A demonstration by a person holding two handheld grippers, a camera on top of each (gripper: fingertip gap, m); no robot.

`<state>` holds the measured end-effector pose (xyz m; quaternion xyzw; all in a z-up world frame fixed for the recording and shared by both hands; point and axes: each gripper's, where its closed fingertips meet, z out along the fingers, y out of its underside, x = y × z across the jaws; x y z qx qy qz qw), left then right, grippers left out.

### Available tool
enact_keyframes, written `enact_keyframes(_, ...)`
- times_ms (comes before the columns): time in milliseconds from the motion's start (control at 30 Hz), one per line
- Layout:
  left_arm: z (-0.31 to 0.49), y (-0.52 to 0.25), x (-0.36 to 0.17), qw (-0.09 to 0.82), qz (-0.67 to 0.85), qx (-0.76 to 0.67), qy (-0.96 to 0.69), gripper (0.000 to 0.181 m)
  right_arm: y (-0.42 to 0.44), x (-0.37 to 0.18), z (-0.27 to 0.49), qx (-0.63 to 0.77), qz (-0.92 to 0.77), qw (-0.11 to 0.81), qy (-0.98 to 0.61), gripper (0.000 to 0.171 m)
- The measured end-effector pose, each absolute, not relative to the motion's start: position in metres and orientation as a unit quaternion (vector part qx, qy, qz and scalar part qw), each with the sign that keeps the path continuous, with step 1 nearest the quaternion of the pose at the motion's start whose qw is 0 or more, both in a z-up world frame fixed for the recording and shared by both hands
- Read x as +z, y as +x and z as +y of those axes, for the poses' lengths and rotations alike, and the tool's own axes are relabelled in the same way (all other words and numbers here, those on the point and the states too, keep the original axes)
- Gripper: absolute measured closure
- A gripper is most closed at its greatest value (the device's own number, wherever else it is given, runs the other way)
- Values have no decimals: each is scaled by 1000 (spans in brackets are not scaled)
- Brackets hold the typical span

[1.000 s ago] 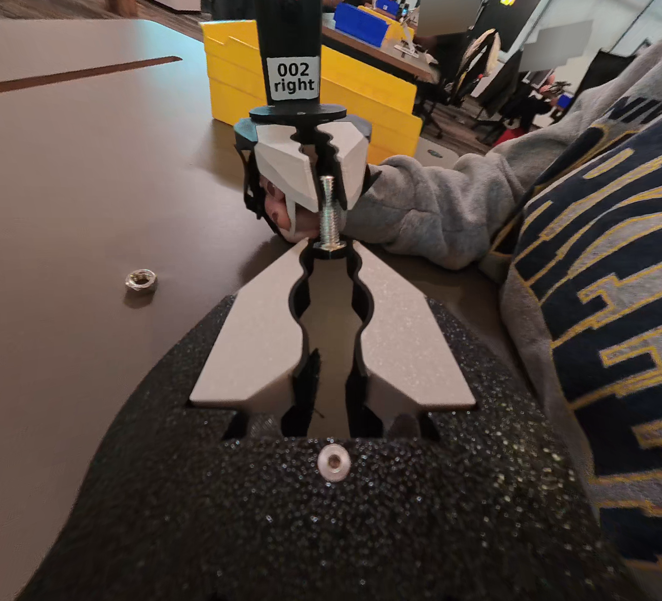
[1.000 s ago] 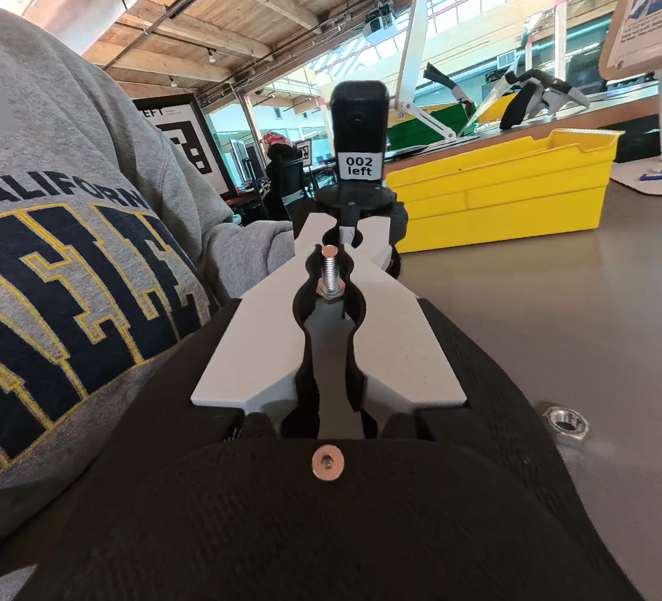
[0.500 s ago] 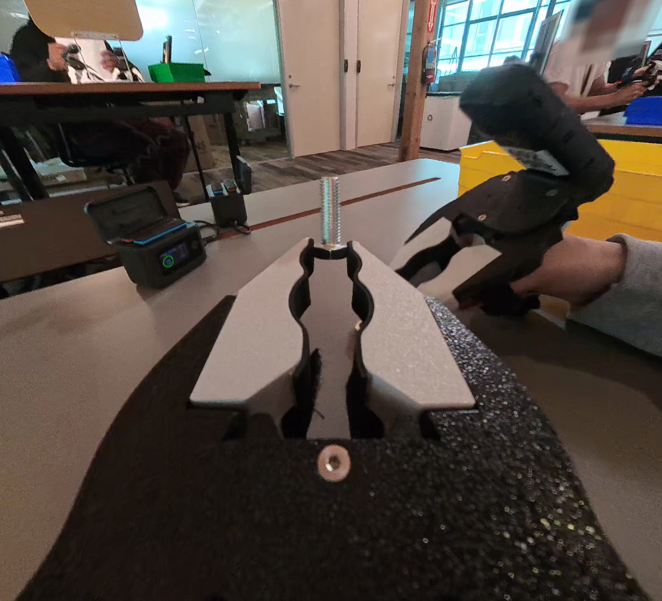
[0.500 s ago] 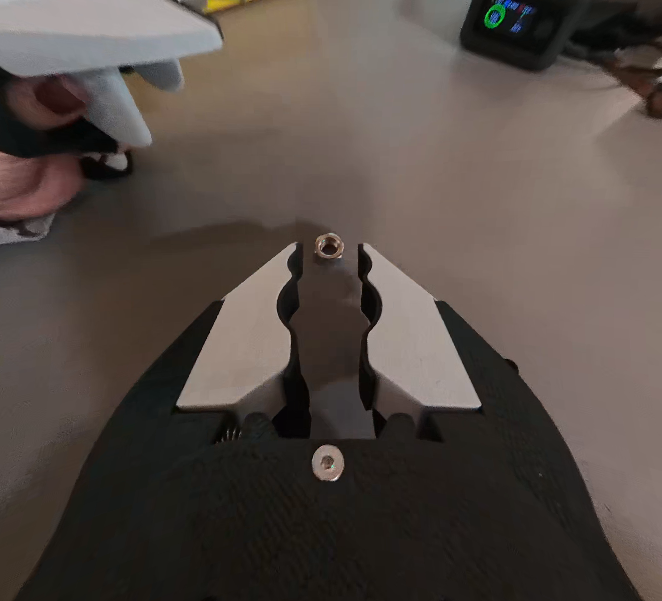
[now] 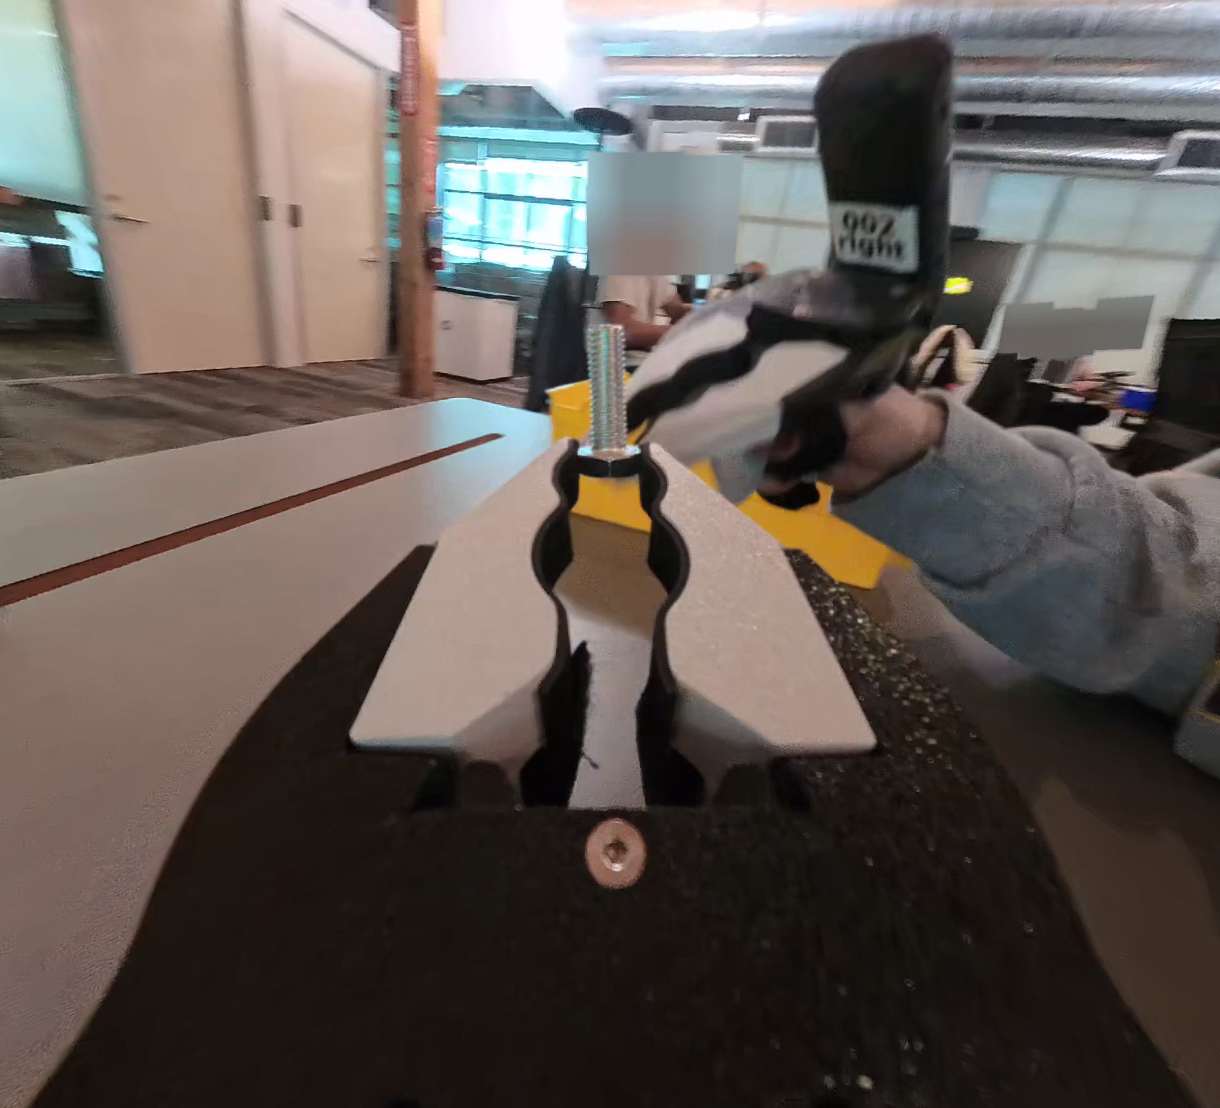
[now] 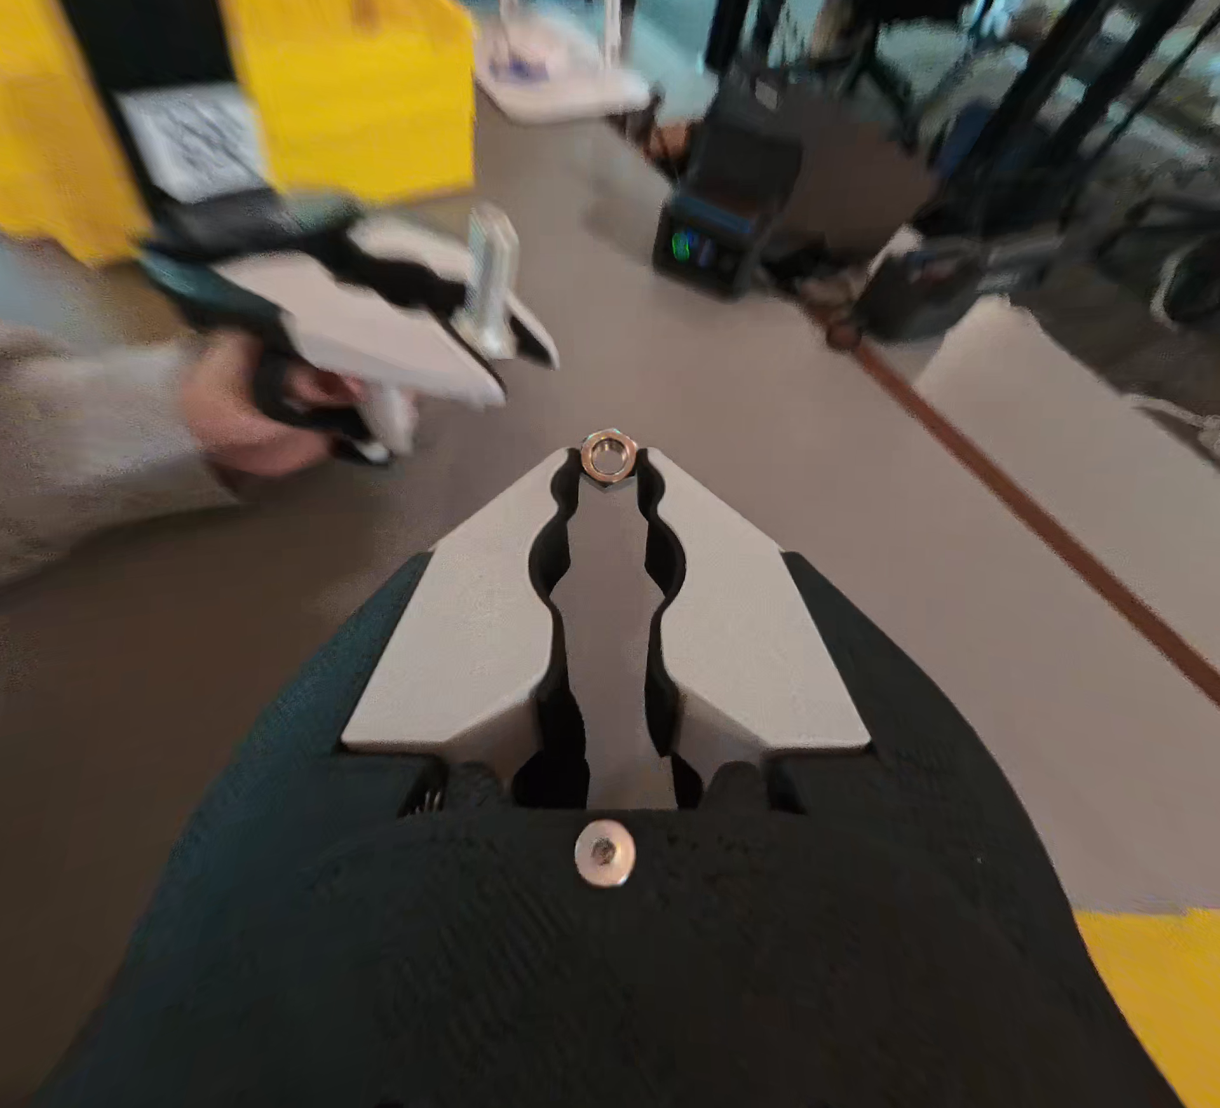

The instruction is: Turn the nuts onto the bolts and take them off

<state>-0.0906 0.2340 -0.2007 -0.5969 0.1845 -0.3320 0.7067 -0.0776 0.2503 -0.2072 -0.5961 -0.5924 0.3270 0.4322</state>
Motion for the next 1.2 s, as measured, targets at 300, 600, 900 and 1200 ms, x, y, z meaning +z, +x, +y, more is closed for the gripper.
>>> enact_keyframes(300,202,-25,-209,601,320,-467,-563,166,-50,-159,190,421,-718,323,-451,155)
enact_keyframes(600,184,-20,-202,565,347,-532,-526,165,-53,-164,180,445,-765,229,-406,155)
enact_keyframes(900,178,-25,-195,556,346,-560,-508,166,-56,-163,179,491,-749,196,-400,155)
enact_keyframes(1200,206,-26,-218,583,346,-427,-599,166,-51,-184,205,398,-746,202,-494,155)
